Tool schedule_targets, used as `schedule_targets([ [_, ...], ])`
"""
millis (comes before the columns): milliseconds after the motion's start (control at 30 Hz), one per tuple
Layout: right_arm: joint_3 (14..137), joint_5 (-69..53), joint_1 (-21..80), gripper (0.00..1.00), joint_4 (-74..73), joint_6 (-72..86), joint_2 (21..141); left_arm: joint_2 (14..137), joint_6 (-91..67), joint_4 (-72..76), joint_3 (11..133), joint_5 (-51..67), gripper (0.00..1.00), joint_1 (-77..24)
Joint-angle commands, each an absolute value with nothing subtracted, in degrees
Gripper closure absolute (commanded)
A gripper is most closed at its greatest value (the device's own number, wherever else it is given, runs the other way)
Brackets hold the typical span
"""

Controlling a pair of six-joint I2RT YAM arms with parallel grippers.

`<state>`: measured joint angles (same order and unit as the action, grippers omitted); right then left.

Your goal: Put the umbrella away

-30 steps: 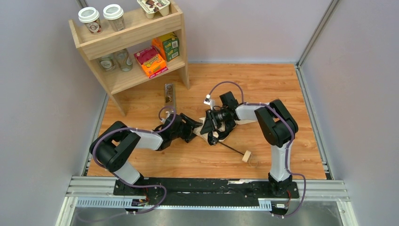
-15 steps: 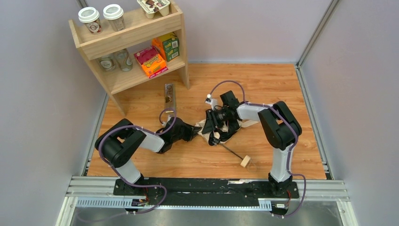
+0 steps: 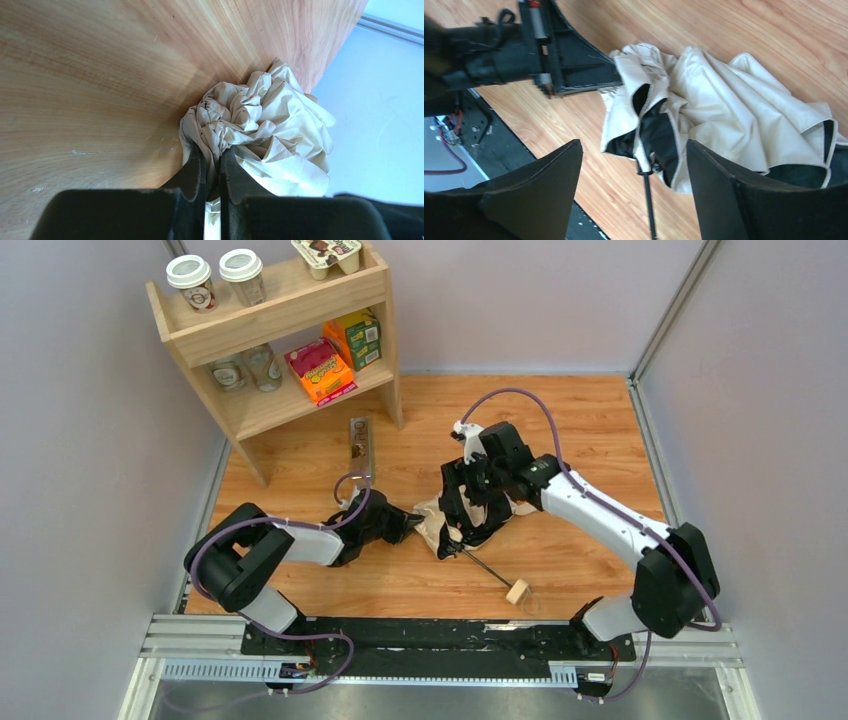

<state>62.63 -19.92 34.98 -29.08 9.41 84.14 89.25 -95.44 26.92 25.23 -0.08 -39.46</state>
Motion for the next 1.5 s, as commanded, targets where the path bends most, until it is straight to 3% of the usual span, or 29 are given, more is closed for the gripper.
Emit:
schedule_targets([
  [0, 62.7, -11.5, 39.2, 0.23, -26.9, 15.5, 81.0, 89.7, -91.9, 14.2, 24.5, -1.1, 1.00, -39.6],
  [167, 64.2, -1.3, 48.9, 0.22, -23.1, 12.5, 85.4, 89.6, -92.5, 7.4, 27.2, -0.4, 1.00, -39.6],
  [233, 65.5, 4.7, 49.0, 0.32, -24.1, 14.3, 89.4, 88.9, -92.9, 7.1, 27.1, -0.5, 1.00, -39.6],
  [367, 65.7, 12.9, 49.3, 0.34, -24.5, 17.0, 94.4, 87.6, -92.9, 5.8, 27.2, -1.1, 1.00, -39.6],
  [433, 64.8, 19.4, 49.2, 0.50, -27.4, 18.2, 94.4, 87.6, -93.4, 5.3, 27.2, -1.5, 1.00, -39.6],
  [533, 60.2, 23.2, 49.3, 0.64, -29.2, 17.2, 92.6, 87.6, -93.6, 5.0, 27.5, -1.2, 1.00, -39.6],
  [633, 55.0, 26.3, 49.3, 0.71, -30.1, 17.0, 90.5, 87.9, -93.7, 4.5, 27.9, -0.9, 1.00, -39.6],
  [733, 54.2, 24.9, 49.3, 0.72, -30.1, 15.7, 89.2, 88.2, -93.6, 4.6, 28.2, -0.7, 1.00, -39.6],
  [833, 57.7, 25.7, 50.7, 0.64, -33.0, 13.7, 87.8, 88.2, -93.6, 4.0, 28.7, -0.5, 1.00, -39.6],
  [967, 61.8, 27.3, 54.7, 0.43, -35.6, 9.2, 83.5, 86.6, -93.6, 1.4, 28.8, -0.7, 1.00, -39.6],
  [1100, 60.5, 17.4, 59.3, 0.25, -28.2, 3.5, 78.8, 86.1, -94.1, -2.1, 29.8, -0.4, 1.00, -39.6],
  [1333, 53.4, 3.5, 61.3, 0.13, -11.6, -7.4, 81.9, 87.2, -95.0, -5.3, 31.4, 2.0, 1.00, -39.6],
  [1467, 51.9, 8.5, 62.3, 0.11, -7.5, -9.4, 87.3, 86.8, -95.5, -6.5, 31.7, 1.8, 1.00, -39.6],
])
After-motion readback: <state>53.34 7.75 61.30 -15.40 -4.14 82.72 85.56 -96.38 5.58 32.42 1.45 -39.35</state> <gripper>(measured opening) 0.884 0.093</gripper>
